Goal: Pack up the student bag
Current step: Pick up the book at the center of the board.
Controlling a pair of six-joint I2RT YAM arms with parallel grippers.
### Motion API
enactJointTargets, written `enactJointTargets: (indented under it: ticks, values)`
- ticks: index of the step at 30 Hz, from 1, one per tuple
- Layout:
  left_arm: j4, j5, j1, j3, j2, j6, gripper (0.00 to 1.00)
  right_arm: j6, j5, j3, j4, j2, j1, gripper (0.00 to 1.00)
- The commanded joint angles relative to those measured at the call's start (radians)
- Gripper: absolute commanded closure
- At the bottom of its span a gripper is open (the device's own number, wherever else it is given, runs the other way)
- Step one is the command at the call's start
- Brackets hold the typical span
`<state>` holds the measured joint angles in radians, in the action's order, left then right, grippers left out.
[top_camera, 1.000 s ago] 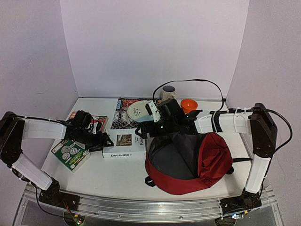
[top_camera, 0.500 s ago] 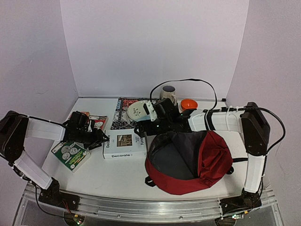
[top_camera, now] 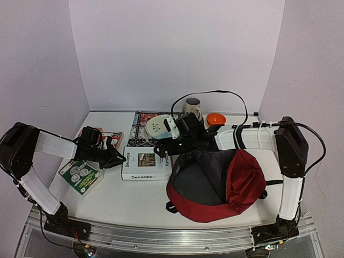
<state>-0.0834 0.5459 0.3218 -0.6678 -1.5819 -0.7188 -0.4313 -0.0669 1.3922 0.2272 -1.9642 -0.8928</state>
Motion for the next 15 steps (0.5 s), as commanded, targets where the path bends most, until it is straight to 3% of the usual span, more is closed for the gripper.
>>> enactJointTargets:
  ticks: [1, 11, 15]
  values:
    - [-0.072, 0.083, 0.003, 0.030, 0.061, -0.032, 0.84, 0.012, 0.000, 0.014, -0.025, -0.021, -0.001, 0.06]
    - [-0.085, 0.112, 0.034, 0.025, 0.111, -0.081, 1.00, 0.013, 0.003, 0.003, -0.026, -0.006, -0.001, 0.07]
    - [-0.087, 0.101, 0.034, 0.040, 0.155, -0.117, 1.00, 0.021, 0.011, -0.003, -0.026, 0.002, -0.001, 0.08]
